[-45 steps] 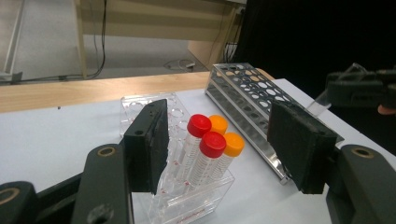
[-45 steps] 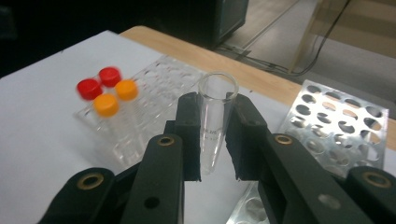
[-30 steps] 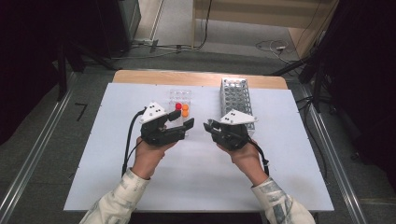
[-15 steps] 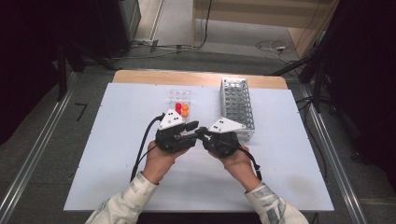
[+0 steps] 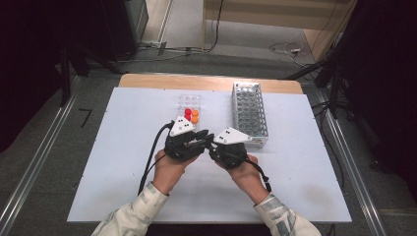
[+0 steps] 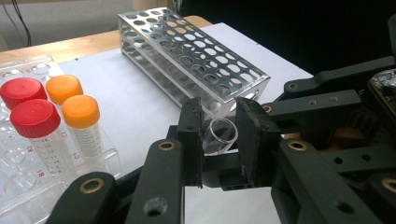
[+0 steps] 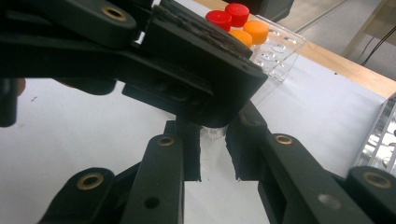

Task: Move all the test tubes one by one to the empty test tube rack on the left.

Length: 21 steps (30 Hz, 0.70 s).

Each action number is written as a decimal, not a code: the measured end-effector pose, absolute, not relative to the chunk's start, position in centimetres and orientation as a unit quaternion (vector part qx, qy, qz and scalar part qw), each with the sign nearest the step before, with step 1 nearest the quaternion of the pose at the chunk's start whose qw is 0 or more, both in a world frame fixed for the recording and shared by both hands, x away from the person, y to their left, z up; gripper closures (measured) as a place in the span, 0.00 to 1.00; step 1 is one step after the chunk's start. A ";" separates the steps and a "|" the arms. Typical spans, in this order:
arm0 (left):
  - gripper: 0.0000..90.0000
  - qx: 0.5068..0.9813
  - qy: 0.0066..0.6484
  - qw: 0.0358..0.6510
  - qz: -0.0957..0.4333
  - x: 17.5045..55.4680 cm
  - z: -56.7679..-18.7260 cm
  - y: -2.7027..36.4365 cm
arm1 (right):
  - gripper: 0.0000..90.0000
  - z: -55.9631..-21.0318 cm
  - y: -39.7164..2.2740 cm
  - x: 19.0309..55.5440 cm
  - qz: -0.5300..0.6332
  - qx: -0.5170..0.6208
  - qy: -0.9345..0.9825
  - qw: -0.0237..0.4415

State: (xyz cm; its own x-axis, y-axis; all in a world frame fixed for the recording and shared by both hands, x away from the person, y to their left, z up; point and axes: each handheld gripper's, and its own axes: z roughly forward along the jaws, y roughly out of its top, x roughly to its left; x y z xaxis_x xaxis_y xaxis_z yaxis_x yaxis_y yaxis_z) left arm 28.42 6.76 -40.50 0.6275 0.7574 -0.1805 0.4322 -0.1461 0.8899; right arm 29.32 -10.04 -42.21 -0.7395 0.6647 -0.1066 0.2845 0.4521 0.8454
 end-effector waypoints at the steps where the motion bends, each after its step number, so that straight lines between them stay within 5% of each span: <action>1: 0.82 0.740 0.402 0.515 0.158 28.4 -40.5 6.8 | 0.82 -42.2 -10.1 29.3 0.435 0.290 0.824 0.217; 14: 0.86 0.749 0.392 0.503 0.179 28.3 -40.5 6.8 | 0.80 -42.6 -10.0 29.3 0.440 0.290 0.823 0.213; 21: 0.86 0.746 0.389 0.511 0.176 28.2 -40.3 6.9 | 0.63 -42.7 -9.9 29.4 0.442 0.287 0.826 0.200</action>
